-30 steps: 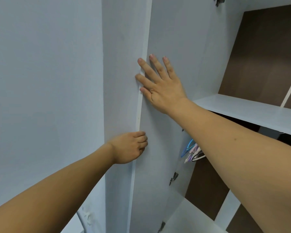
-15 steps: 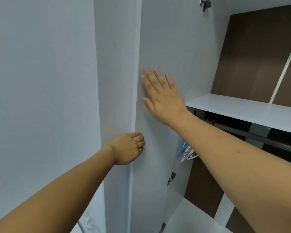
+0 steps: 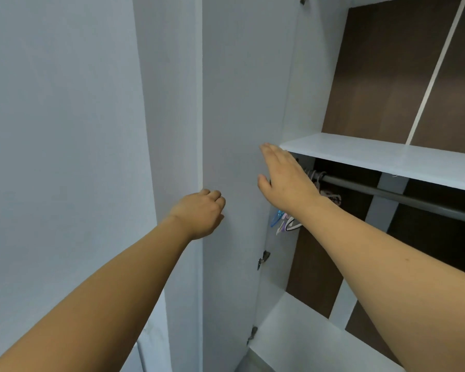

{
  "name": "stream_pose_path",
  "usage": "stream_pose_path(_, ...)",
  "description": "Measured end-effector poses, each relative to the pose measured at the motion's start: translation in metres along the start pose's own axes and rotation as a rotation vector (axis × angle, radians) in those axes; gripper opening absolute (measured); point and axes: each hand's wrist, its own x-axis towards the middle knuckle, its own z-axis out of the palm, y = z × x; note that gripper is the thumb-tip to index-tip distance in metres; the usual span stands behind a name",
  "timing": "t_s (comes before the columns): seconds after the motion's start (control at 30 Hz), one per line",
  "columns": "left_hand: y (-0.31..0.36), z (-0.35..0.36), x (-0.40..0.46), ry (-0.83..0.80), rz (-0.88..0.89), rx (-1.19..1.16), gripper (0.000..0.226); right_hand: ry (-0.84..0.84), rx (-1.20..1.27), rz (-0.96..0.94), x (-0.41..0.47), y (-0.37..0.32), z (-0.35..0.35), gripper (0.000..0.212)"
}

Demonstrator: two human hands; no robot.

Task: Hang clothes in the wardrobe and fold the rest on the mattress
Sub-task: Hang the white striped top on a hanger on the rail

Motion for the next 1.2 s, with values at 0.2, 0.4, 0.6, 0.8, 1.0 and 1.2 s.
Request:
stream_pose_path(0.2,0.018,0.004,-0.044,0.016,-0.354,-0.239,0.043,-0.172,0.143,-0.008,-0.038,-0.002,0.02,0.061)
stream_pose_path(0.4,0.057,0.025,-0.119,-0.026,-0.586,-0.297,0.043,-0.343,0.246,-0.116,-0.074,-0.022,0.061,0.062)
stream_pose_path(0.6,0.085,0.044,-0.223,-0.091,-0.772,-0.269,0.043,-0.497,0.341,-0.254,-0.138,-0.082,0.117,0.062)
stream_pose_path(0.8,0.115,0.066,-0.365,-0.228,-0.964,-0.235,0.043,-0.652,0.371,-0.437,-0.215,-0.169,0.156,0.061)
stream_pose_path(1.0,0.165,0.053,-0.522,-0.284,-1.162,-0.24,0.038,-0.739,0.389,-0.618,-0.305,-0.278,0.16,0.063)
stream_pose_path(1.2,0.243,0.02,-0.7,-0.315,-1.459,-0.216,0.048,-0.827,0.454,-0.865,-0.424,-0.414,0.142,0.059)
